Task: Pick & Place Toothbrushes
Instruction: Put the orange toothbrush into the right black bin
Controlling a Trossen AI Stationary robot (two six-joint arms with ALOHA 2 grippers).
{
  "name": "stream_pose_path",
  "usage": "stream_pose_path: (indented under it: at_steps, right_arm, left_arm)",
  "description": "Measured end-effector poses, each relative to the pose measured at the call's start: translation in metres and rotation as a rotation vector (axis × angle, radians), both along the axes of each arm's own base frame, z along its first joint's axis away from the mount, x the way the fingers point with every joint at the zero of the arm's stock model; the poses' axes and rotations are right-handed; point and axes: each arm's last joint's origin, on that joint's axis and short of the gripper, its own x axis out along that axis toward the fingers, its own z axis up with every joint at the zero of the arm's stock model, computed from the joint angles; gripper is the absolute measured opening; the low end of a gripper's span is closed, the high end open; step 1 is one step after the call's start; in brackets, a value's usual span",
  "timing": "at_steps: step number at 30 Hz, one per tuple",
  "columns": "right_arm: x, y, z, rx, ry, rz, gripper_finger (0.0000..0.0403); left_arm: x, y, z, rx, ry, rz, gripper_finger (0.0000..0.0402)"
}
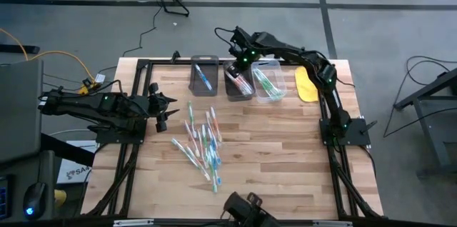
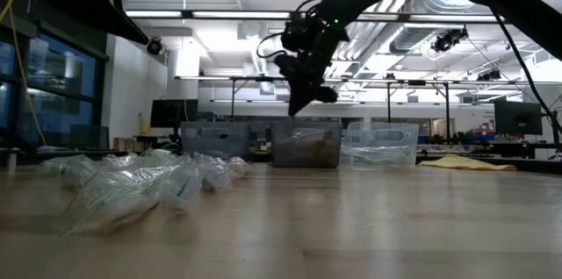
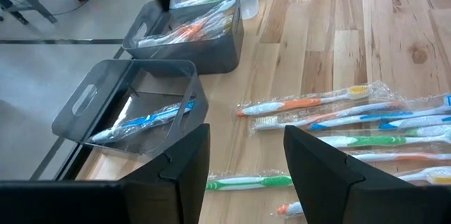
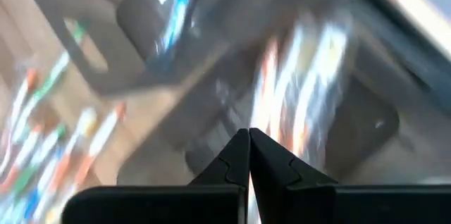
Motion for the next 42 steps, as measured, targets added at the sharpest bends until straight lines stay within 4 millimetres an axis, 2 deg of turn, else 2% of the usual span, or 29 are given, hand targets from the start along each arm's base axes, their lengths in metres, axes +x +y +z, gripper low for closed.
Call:
stream_pose_path:
  at_steps: [4, 8, 13, 17, 24, 27, 31, 37, 42]
  right_arm:
    - [-0.005, 0.014, -0.006, 0.029, 0.146, 0.013, 0.0002]
    - [-0.002, 0.032, -0.012, 0.054, 0.24, 0.068, 0.0002]
    - [0.005, 0.048, -0.013, 0.021, 0.278, 0.09, 0.0002]
    - [0.006, 0.053, -0.02, -0.009, 0.309, 0.072, 0.0002]
    - [-0.004, 0.055, -0.054, 0.037, 0.377, 0.073, 0.0002]
    - [-0.004, 0.055, -0.058, 0.032, 0.373, 0.08, 0.0002]
    - [-0.004, 0.055, -0.046, 0.015, 0.319, 0.089, 0.0002]
    - [-0.011, 0.06, -0.012, -0.024, 0.237, 0.078, 0.0002]
    - [-0.014, 0.075, 0.015, -0.056, 0.185, 0.101, 0.0007]
  left_arm:
    - [0.0, 0.0, -0.001, -0.001, 0.01, 0.001, 0.0175]
    - [0.0, 0.0, -0.001, -0.004, 0.009, 0.002, 0.0175]
    - [-0.001, 0.0, -0.001, -0.006, 0.011, 0.005, 0.0175]
    - [-0.001, 0.0, -0.001, -0.014, 0.009, 0.009, 0.0175]
    - [-0.001, 0.0, -0.002, -0.017, 0.01, 0.012, 0.0175]
    - [-0.001, 0.0, -0.002, -0.017, 0.01, 0.012, 0.0175]
    - [-0.001, 0.0, -0.002, -0.017, 0.01, 0.012, 0.0175]
    - [-0.001, 0.0, -0.001, -0.018, 0.009, 0.012, 0.0175]
    - [-0.001, 0.0, -0.002, -0.017, 0.01, 0.012, 0.0175]
